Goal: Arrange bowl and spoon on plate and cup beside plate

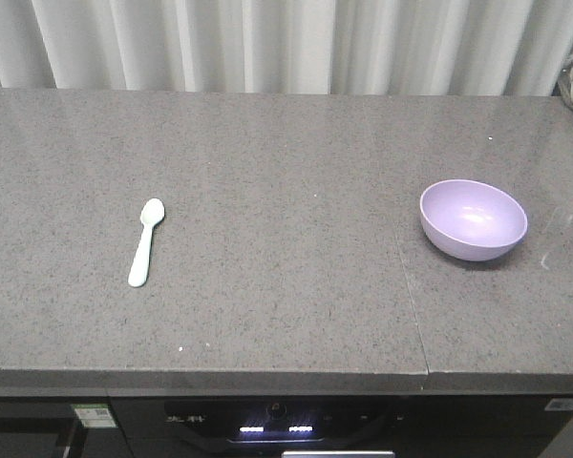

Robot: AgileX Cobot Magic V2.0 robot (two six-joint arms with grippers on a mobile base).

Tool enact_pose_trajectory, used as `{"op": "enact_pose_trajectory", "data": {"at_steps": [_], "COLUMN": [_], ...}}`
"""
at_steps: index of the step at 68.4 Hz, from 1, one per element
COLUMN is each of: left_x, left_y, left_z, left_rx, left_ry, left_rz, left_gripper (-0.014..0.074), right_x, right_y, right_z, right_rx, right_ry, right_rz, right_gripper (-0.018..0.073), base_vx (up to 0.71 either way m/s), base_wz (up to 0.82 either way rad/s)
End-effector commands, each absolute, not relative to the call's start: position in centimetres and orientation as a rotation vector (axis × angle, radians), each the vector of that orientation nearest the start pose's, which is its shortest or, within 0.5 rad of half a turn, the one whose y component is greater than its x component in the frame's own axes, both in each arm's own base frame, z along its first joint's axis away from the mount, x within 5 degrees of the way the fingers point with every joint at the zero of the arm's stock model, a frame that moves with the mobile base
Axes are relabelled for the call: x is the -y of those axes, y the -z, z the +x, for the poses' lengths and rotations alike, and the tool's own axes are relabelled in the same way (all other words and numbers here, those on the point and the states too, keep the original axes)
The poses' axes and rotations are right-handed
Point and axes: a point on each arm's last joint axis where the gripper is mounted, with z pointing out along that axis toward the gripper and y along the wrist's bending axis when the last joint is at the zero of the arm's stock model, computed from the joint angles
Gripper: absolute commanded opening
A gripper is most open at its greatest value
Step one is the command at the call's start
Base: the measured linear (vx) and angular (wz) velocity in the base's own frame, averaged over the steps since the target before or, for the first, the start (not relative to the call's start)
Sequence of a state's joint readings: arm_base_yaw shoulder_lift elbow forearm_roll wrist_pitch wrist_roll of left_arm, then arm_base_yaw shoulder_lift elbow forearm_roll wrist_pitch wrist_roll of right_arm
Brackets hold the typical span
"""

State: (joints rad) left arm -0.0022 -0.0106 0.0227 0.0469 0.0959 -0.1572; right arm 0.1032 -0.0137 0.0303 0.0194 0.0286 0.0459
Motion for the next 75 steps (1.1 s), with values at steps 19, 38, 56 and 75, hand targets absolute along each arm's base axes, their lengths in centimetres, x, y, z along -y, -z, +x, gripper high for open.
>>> {"op": "enact_pose_trajectory", "data": {"at_steps": [19, 38, 56, 75], "left_x": [0.01, 0.01, 0.01, 0.01], "left_y": [-21.12, -21.12, -21.12, -21.12], "left_z": [5.44, 5.44, 5.44, 5.44], "left_rx": [-1.481, -1.481, -1.481, -1.481], "left_ry": [0.096, 0.096, 0.096, 0.096], "left_rz": [-0.085, -0.085, -0.085, -0.085], "left_gripper": [-0.0006, -0.0006, -0.0006, -0.0006], "right_x": [-0.54, -0.54, -0.54, -0.54], "right_y": [-20.56, -20.56, -20.56, -20.56], "right_z": [5.57, 5.57, 5.57, 5.57], "right_rx": [-1.458, -1.458, -1.458, -1.458], "right_ry": [-0.126, -0.126, -0.126, -0.126], "right_rz": [-0.028, -0.028, -0.028, -0.028], "right_gripper": [-0.0009, -0.0009, -0.0009, -0.0009], "base_vx": [0.1, 0.08, 0.04, 0.01], "base_wz": [0.01, 0.0, 0.0, 0.0]}}
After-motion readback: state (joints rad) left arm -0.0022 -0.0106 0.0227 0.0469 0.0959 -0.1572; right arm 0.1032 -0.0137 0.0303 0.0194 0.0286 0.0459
